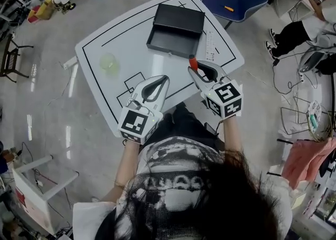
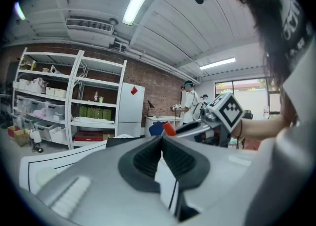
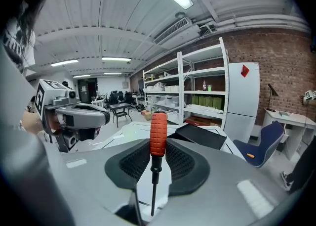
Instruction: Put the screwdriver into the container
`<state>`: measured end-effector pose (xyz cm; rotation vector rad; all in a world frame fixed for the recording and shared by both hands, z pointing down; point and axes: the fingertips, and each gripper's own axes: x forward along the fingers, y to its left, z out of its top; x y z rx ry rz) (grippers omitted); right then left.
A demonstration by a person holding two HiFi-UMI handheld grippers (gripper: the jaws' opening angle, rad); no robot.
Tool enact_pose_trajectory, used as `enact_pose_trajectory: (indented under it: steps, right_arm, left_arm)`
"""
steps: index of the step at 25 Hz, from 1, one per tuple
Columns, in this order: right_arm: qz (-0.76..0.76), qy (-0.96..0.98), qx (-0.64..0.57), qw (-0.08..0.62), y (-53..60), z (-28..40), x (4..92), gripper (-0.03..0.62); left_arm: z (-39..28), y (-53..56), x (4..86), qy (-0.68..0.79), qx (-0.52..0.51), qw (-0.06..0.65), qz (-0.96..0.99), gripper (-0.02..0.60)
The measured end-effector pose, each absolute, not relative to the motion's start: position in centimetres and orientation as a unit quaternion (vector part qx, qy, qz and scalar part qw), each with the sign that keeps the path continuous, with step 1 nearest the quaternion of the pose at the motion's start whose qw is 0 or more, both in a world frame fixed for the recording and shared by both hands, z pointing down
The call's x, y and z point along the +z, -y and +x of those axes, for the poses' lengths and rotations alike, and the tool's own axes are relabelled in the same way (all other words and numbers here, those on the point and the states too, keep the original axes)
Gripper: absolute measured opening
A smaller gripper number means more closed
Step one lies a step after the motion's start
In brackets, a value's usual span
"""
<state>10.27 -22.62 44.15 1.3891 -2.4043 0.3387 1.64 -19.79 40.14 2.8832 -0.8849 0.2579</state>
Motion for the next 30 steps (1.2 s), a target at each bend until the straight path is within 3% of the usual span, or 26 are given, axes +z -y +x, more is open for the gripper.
enact_pose_trajectory:
  steps: [14, 30]
  right_arm:
    - [0.381, 0.881, 0.108, 0.257, 35.8, 11.5, 48.8, 0.097]
    - [0.303, 0.859, 0.153, 0.383, 44.0, 8.5, 61.2, 0.095]
  left_arm:
    - [3.5, 26.0, 40.7, 0.389, 0.087, 0.070, 0.914, 0.000]
    - [2.2, 28.5, 42.2, 0.470, 0.092, 0.085, 0.874, 0.000]
